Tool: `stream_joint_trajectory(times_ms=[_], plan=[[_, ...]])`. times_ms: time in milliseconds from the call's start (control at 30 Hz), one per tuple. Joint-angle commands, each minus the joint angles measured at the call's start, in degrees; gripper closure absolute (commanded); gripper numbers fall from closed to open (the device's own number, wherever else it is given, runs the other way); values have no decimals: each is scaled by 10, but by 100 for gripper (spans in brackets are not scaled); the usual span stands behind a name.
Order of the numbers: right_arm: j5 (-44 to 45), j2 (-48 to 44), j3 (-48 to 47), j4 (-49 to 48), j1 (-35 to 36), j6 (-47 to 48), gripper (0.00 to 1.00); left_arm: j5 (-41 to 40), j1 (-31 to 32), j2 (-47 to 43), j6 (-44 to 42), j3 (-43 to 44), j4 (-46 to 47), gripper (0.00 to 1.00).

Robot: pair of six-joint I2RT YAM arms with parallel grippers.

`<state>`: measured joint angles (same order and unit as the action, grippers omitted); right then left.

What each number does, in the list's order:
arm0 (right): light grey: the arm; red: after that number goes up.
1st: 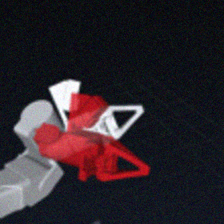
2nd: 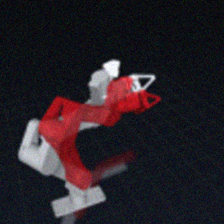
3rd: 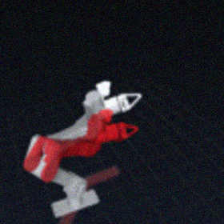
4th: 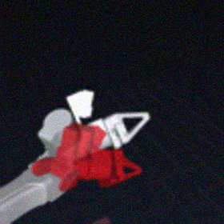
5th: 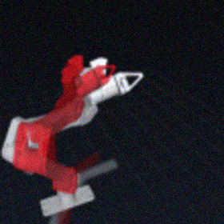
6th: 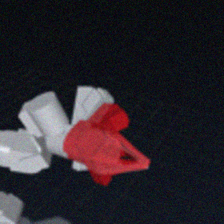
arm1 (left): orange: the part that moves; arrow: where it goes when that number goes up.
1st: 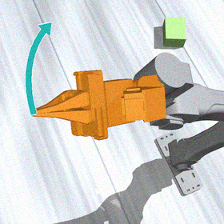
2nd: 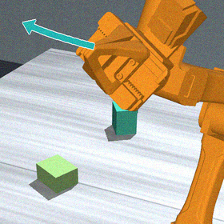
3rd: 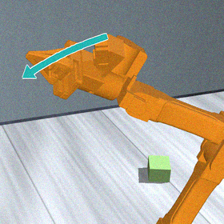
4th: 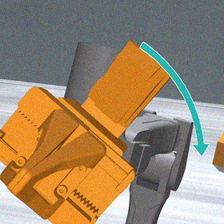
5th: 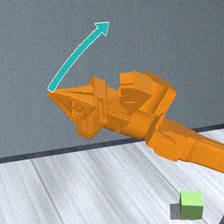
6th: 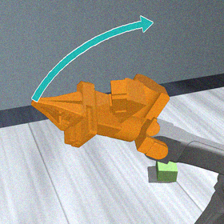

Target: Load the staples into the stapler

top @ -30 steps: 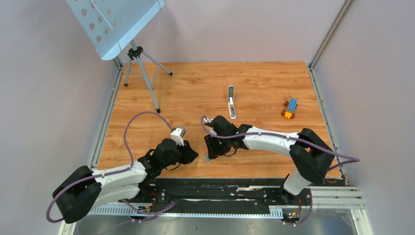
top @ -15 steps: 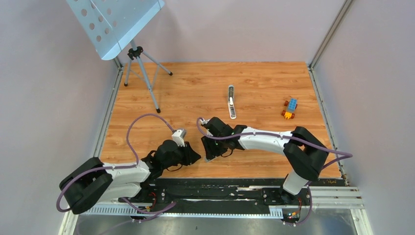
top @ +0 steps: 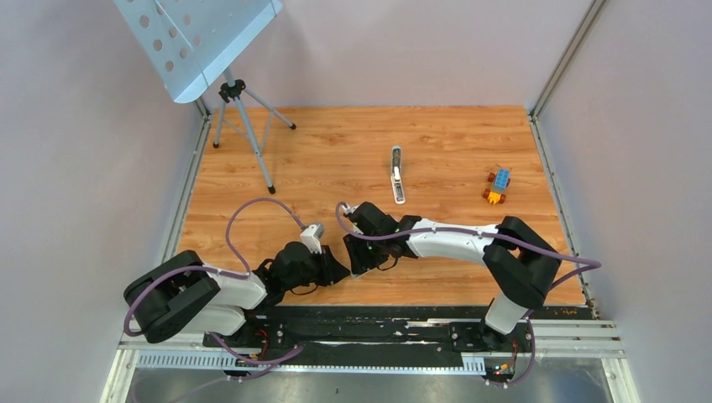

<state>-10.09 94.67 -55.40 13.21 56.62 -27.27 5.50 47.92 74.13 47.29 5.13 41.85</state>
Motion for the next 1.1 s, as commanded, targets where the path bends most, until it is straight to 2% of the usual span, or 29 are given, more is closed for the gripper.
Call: stream_joint_trajectory(times_ms=[0,600,1067], plan=[[-14,10,-7,-7,11,-13,53,3,6,17,8,-4,51,82],[-45,-16,-9,-16,11,-17,54,-8,8,6,3,-7,47,82],[35,-10,-25,38,18,-1,63,-20,8,-17,-2,-12,25,82]])
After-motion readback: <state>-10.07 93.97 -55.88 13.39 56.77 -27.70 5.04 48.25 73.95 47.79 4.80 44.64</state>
